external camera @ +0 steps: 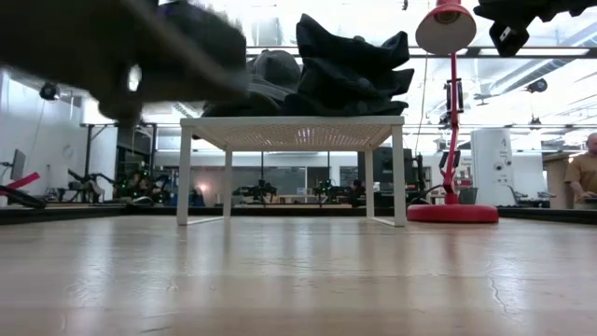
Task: Pick & Place hat
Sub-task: Stack the gray cap on the gray cap on the shelf
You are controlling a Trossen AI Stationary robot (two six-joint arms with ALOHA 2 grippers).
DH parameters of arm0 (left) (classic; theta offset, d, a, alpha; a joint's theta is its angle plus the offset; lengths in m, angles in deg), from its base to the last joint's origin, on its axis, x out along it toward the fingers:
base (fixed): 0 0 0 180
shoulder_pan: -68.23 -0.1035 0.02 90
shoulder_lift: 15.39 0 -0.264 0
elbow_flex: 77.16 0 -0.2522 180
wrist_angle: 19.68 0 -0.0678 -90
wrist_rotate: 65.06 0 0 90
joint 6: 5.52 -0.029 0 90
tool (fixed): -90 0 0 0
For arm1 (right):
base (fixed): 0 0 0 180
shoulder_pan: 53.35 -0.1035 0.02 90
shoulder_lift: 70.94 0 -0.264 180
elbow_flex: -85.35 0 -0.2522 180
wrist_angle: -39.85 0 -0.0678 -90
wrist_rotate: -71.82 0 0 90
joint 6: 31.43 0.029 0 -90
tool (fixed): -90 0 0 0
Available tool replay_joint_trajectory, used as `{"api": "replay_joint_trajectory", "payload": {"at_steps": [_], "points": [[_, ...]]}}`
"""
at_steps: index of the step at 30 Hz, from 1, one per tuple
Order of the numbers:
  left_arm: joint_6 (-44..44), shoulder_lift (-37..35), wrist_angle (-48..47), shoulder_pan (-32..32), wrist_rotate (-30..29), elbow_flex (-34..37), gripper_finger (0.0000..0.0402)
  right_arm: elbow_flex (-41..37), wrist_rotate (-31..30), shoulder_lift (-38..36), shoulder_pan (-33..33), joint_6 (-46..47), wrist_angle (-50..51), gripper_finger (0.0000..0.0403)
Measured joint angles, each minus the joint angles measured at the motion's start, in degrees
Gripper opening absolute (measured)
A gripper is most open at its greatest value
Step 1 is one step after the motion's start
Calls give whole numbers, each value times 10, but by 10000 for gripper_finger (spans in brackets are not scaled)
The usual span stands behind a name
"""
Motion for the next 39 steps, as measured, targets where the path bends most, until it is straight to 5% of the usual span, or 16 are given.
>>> {"api": "replay_joint_trajectory", "payload": {"at_steps": [10, 21, 31, 39], "points": [[22, -1, -94, 22, -299, -168, 3, 0, 0, 0, 0, -2, 0, 59], [-188, -1, -101, -74, -452, -272, 2, 0, 0, 0, 0, -1, 1, 59], [-298, 0, -100, -233, -443, -299, 3, 0, 0, 0, 0, 0, 1, 59], [-337, 1, -24, -290, -429, -299, 11, 0, 0, 0, 0, 0, 1, 59]]}}
